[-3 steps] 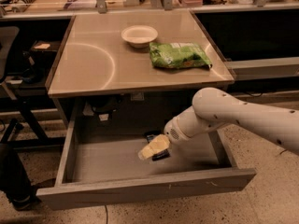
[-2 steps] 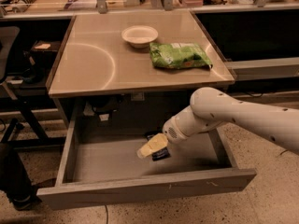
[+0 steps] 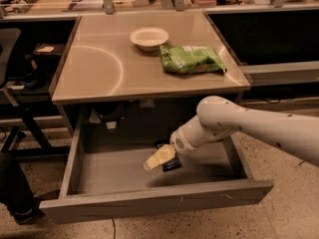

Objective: Pick rxbar blueberry from top drawer and place on counter

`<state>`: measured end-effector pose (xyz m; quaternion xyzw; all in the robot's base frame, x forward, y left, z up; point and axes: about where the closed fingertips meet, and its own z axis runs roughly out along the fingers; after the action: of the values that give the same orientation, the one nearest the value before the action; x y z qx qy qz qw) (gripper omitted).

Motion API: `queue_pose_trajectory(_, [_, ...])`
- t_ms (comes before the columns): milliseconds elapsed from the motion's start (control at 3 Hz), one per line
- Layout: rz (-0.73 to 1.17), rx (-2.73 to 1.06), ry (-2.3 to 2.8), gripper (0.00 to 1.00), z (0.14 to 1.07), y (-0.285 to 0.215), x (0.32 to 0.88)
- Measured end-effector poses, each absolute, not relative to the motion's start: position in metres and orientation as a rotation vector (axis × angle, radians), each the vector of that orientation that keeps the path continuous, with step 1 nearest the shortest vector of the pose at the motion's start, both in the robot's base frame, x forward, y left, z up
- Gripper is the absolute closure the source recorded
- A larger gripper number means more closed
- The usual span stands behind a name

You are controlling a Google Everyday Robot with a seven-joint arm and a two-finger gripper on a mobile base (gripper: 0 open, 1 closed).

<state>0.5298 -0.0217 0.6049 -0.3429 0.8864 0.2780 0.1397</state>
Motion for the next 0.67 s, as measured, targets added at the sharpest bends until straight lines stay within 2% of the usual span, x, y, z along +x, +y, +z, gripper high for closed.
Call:
queue_pose_trajectory(333, [0.810,-0.985,2.577,0.00,0.5987,-0.0176,0.5295])
queue_pose_trajectory(667, [0.810,-0.985,2.577,0.19,0.5987,-0.0176,0.5295])
